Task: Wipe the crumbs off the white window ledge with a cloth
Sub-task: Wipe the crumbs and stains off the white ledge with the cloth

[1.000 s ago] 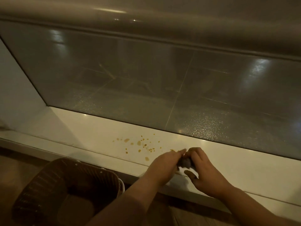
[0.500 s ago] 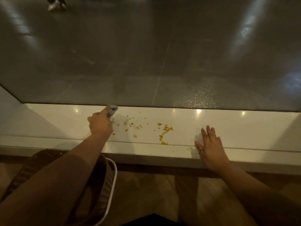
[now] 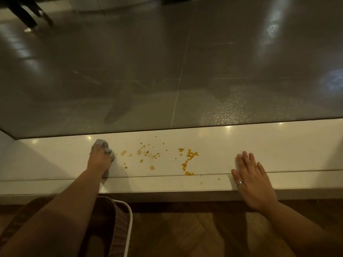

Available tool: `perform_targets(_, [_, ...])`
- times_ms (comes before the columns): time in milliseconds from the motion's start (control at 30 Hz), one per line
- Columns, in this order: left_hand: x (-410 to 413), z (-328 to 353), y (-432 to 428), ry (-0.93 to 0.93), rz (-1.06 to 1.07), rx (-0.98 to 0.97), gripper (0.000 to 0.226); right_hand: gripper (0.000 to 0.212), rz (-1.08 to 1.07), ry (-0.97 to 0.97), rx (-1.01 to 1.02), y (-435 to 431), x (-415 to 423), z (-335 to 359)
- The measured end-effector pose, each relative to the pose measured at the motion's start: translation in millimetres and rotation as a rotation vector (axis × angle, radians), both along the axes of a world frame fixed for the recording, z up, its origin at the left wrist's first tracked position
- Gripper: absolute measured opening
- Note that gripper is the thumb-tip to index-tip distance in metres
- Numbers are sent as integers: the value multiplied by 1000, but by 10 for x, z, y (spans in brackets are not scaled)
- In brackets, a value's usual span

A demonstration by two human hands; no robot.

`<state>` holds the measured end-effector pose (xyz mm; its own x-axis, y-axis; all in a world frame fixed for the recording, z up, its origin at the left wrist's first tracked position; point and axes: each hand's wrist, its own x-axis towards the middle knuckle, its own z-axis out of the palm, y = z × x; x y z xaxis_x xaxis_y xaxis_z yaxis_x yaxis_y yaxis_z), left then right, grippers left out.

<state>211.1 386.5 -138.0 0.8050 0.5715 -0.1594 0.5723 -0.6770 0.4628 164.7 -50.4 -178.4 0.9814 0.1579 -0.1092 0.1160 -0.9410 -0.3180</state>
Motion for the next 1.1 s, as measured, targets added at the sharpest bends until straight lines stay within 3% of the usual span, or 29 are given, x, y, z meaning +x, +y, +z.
perform_targets(167, [8, 1, 29, 105, -48, -25, 47, 80, -30, -33, 52, -6, 8, -23])
perform_targets(333, [21, 23, -77, 54, -16, -194, 47, 75, -97, -53, 114, -63, 76, -23])
perform_targets(500, [65, 24, -229, 70, -98, -191, 48, 81, -271, -99, -18, -292, 235, -34])
perform_targets(767, [-9, 23, -599, 149, -303, -103, 49, 76, -291, -111, -30, -257, 236, -27])
perform_targets(933, [-113, 81, -786, 170, -355, -209, 50, 74, -277, -128, -28, -262, 227, -30])
perform_targets(1100, [-189, 116, -797, 156, -265, -332, 53, 67, -255, -120, -7, -271, 214, -14])
